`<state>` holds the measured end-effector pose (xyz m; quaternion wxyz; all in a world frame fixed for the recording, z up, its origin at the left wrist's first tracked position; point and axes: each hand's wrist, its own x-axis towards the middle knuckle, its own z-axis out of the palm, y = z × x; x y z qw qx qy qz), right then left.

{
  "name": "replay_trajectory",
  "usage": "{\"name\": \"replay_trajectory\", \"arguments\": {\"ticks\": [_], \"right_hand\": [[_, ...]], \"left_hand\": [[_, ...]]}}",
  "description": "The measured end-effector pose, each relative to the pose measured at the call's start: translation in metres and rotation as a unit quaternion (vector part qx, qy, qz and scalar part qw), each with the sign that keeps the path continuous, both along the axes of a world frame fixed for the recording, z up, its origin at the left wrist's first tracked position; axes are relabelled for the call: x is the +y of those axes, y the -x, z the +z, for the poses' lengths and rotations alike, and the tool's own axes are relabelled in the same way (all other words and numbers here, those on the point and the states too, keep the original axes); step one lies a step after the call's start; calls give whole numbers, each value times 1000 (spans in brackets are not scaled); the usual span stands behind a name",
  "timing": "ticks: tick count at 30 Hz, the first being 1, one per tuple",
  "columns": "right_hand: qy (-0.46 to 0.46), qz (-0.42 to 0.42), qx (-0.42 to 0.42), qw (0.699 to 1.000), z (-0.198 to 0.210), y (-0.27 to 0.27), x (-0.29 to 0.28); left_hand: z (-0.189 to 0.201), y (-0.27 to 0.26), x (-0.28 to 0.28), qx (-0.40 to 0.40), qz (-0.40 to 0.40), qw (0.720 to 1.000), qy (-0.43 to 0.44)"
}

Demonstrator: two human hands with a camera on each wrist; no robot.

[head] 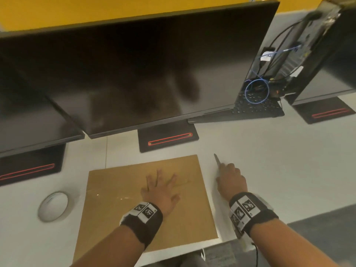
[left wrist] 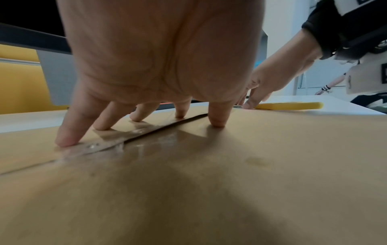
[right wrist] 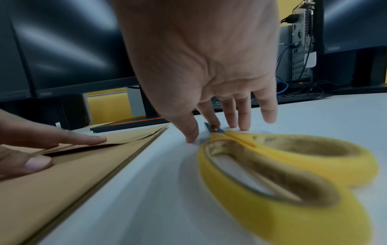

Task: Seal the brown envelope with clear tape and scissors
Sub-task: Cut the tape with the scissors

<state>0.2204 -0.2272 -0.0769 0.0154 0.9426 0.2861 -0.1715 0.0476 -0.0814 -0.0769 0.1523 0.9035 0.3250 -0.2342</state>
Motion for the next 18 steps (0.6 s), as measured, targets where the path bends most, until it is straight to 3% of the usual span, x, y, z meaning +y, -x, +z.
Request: {"name": "replay_trajectory", "arguments": {"ticks": [8,14,18], "right_hand": [[-38,16,25,999,-2,-2,-4],[-159,24,64,985,12,-2,1],[-241,131,90,957,34,15,31]], "left_hand": [[1,-4,-1,-7,19,1000,7],[6,-4,3,-3,8,1000,-10],[23,-4,16,-143,43,989,-10]]}}
